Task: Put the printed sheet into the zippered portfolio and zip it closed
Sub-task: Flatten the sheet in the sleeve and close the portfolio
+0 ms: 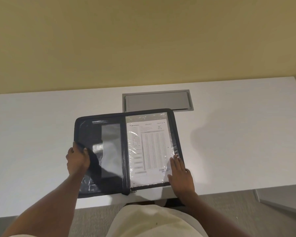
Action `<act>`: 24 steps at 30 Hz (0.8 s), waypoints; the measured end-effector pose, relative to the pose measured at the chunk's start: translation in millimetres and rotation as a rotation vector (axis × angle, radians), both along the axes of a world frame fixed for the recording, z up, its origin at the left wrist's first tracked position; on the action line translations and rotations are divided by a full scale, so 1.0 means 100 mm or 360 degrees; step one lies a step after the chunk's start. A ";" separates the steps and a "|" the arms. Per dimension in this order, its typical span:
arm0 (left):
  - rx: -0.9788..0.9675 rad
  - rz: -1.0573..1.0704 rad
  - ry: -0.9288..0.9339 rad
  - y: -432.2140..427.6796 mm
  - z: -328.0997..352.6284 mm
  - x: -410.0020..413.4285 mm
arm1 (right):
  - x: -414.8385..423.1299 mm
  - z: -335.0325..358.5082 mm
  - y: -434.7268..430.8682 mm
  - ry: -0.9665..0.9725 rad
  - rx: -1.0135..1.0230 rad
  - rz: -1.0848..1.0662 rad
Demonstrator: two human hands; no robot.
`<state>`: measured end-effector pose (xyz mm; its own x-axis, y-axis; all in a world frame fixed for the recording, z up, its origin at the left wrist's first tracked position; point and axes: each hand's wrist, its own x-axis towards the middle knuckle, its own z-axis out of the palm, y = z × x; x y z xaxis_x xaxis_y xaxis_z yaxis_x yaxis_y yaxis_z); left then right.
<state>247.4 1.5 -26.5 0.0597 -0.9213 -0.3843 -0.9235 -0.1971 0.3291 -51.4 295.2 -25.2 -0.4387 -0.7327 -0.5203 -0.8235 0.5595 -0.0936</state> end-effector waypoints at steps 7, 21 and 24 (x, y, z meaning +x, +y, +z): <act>0.0010 0.0239 -0.0119 -0.06 0.03 0.02 | -0.02 -0.06 0.02 -0.0049 0.0002 -0.0013; -0.0354 0.0207 0.0250 -0.07 0.84 0.06 | 0.06 0.10 -0.09 -0.0102 -0.0325 -0.0148; -0.0467 0.0110 0.0410 0.06 1.11 -0.02 | 0.25 0.28 -0.29 -0.0184 -0.0461 -0.0075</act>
<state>245.7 7.6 84.2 0.0612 -0.9914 -0.1159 -0.7912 -0.1190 0.5999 -26.8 266.0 2.7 -0.4258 -0.8380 -0.3412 -0.7721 0.5331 -0.3460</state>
